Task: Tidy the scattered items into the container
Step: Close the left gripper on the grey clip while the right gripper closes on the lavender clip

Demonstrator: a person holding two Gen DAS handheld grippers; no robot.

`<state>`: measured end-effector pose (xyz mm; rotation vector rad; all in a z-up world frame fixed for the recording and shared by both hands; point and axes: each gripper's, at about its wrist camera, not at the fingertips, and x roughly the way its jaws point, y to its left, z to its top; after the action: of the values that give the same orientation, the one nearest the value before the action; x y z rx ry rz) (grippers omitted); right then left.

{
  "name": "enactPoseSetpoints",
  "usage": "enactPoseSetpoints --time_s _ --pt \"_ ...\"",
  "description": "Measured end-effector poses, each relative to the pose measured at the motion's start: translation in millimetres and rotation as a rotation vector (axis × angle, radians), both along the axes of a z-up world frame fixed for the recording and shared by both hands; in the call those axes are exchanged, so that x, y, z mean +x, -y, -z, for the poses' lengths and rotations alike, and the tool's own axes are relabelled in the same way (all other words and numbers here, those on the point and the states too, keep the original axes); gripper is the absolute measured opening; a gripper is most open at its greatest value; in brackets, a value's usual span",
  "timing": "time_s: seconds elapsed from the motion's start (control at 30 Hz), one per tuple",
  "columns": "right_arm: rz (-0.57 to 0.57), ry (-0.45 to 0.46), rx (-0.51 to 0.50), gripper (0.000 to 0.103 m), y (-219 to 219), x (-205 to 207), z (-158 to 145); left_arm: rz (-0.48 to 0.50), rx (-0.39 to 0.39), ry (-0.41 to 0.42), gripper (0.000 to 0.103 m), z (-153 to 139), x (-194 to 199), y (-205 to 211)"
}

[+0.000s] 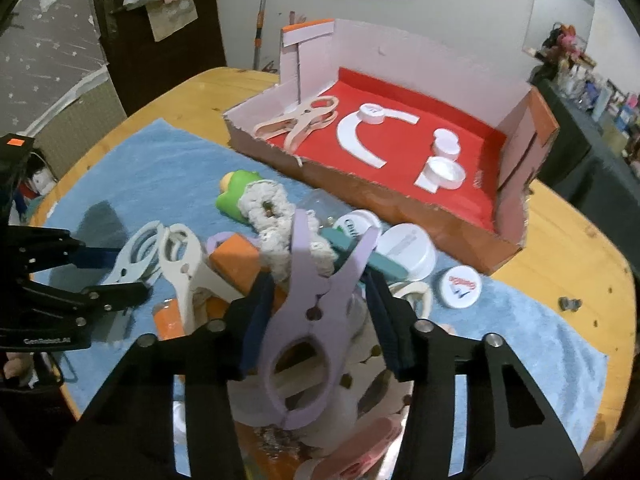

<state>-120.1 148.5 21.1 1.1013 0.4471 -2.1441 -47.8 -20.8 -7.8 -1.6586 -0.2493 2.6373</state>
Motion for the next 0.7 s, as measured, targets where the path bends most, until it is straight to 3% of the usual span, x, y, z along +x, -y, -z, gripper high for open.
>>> enactPoseSetpoints --time_s 0.23,0.7 --pt "0.011 0.009 -0.014 0.034 -3.1 -1.2 0.1 0.003 0.012 -0.004 0.039 -0.8 0.9 0.1" --pt "0.024 -0.007 -0.026 0.034 -6.6 -1.3 -6.4 -0.003 0.023 -0.020 0.036 -3.7 3.3 2.1"
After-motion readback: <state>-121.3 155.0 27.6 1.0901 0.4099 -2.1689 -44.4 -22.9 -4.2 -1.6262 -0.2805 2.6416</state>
